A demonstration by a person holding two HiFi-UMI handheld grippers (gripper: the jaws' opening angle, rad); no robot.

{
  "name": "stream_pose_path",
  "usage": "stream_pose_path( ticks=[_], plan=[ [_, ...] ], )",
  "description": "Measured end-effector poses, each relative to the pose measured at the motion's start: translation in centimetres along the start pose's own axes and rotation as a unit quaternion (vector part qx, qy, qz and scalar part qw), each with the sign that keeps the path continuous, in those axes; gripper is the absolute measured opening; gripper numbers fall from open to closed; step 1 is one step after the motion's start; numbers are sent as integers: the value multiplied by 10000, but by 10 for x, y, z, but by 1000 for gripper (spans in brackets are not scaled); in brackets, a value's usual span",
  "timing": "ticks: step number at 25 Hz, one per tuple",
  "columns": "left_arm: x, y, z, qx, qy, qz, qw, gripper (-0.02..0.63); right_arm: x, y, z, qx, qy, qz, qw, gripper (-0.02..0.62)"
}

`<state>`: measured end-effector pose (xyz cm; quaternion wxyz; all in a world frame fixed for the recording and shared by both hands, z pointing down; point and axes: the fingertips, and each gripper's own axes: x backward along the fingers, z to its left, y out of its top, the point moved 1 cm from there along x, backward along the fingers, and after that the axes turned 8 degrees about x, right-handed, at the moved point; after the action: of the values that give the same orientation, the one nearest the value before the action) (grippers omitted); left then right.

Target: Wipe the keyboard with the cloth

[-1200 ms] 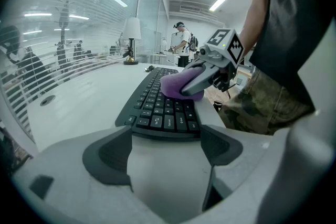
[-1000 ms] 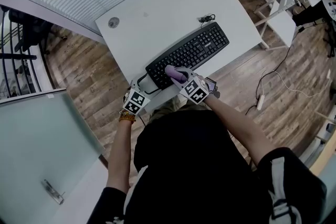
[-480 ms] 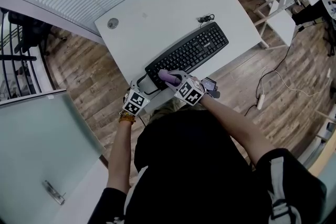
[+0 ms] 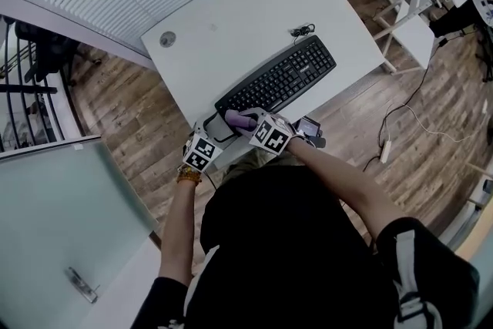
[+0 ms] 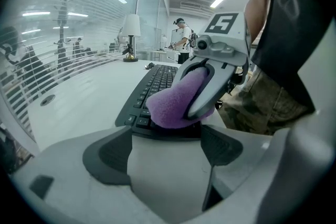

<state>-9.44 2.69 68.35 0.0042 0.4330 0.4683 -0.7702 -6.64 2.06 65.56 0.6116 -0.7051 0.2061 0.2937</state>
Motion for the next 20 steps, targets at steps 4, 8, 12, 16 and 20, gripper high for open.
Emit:
stream_pose_path(
  ticks=[4,8,12,16,20],
  plan=[
    [-3,-5,-2,136,78,341,9993,403,-5,19,3,-278,451,-155,9985,120],
    [18,34,6,373,314,-170,9987,402,26,55,-28,-339,190,-797,9961,123],
    [54,99,18,274,805,-1296,9879,402,83,101,-66,-322,-546,-1686,9836,127],
    [84,164,15,206,991,-2267,9687,396,152,147,-91,-57,-1380,-2371,9616,126],
    [118,220,7,-136,1276,-2974,9461,316,218,189,-101,254,-2069,-2996,9310,127]
  ],
)
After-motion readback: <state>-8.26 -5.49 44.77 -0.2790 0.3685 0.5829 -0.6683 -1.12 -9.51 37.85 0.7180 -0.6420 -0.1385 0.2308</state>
